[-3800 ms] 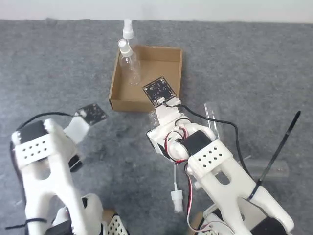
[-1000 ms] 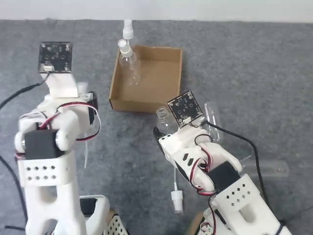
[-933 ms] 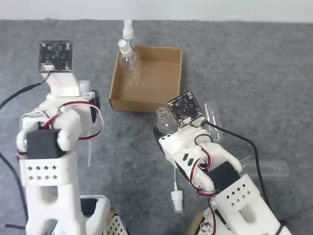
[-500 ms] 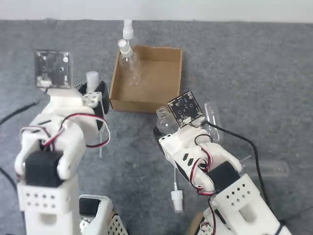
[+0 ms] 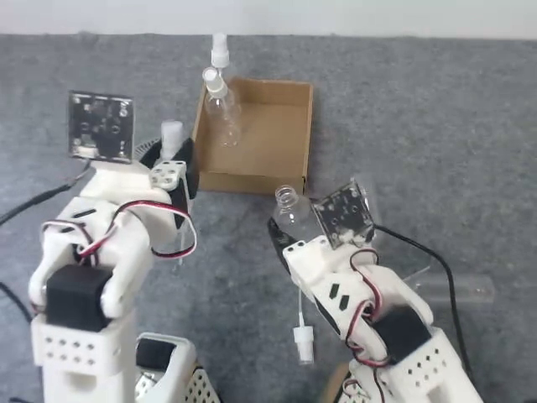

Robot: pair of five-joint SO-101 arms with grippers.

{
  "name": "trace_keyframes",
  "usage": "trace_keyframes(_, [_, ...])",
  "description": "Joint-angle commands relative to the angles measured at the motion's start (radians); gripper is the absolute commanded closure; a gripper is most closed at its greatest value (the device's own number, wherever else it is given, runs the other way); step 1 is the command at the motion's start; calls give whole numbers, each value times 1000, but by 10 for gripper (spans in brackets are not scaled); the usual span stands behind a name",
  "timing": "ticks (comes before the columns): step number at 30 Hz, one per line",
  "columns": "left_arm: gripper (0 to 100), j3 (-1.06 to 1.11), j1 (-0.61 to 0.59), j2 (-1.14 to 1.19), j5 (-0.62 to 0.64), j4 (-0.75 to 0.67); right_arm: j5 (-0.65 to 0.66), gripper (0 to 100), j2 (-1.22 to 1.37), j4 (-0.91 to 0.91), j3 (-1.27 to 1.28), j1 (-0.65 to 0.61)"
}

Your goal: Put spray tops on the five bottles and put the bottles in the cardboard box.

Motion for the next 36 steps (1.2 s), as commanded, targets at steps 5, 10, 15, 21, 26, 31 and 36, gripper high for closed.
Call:
trace_keyframes(5, [987, -58, 46, -26, 17, -92, -8, 894, -38, -44, -12, 7])
trace_keyframes(10, [987, -59, 52, -26, 94, -133, 0, 897, -42, -188, 72, 7])
trace_keyframes(15, [987, -59, 52, -26, 149, -180, 0, 898, -42, -259, 110, 7])
trace_keyframes(21, [987, -56, 52, -118, 192, -236, 0, 898, -39, -263, 110, 5])
trace_keyframes(26, [987, -53, 52, -256, 229, -236, 34, 898, -36, -263, 117, -68])
trace_keyframes(31, [987, -13, 46, -327, 229, -272, 78, 898, -42, -329, 175, -124])
trace_keyframes(36, [987, 101, 52, -402, 230, -344, 78, 898, -42, -455, 244, -156])
